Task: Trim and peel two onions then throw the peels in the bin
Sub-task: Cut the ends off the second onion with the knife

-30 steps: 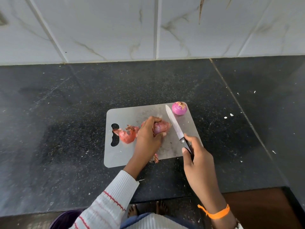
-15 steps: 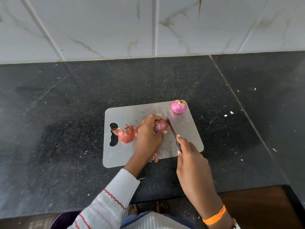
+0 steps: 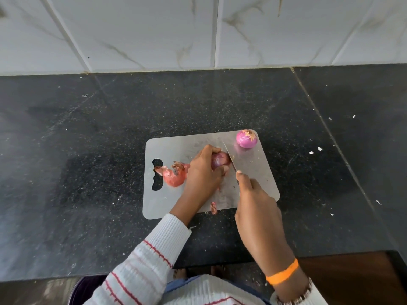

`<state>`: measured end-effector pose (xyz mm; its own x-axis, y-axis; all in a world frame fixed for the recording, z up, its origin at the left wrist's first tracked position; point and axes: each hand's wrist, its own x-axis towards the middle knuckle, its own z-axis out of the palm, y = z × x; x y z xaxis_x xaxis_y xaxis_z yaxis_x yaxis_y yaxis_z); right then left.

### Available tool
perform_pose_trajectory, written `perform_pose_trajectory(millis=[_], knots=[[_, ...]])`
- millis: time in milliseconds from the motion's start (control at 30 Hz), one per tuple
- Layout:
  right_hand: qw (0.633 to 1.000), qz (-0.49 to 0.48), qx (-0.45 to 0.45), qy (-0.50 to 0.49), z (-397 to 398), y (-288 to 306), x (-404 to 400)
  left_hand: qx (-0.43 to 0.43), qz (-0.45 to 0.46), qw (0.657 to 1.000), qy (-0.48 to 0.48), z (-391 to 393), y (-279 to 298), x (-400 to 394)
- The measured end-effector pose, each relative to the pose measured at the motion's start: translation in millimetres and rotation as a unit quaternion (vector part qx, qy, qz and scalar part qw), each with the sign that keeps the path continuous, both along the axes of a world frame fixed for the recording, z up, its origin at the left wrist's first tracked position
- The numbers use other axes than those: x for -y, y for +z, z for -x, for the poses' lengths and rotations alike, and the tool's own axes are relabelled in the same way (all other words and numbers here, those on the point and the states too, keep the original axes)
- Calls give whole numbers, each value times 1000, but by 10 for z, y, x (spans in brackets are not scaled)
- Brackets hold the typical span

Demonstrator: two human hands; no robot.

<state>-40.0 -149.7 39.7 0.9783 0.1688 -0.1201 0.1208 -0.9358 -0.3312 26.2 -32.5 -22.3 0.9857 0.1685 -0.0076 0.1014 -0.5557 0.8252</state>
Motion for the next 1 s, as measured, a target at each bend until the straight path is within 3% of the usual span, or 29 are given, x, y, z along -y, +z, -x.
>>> perform_pose_trajectory(millis=[1000], knots=[[993,-106,38,-27,-128,-451,61,15,-16,1000,17,22,25,92]])
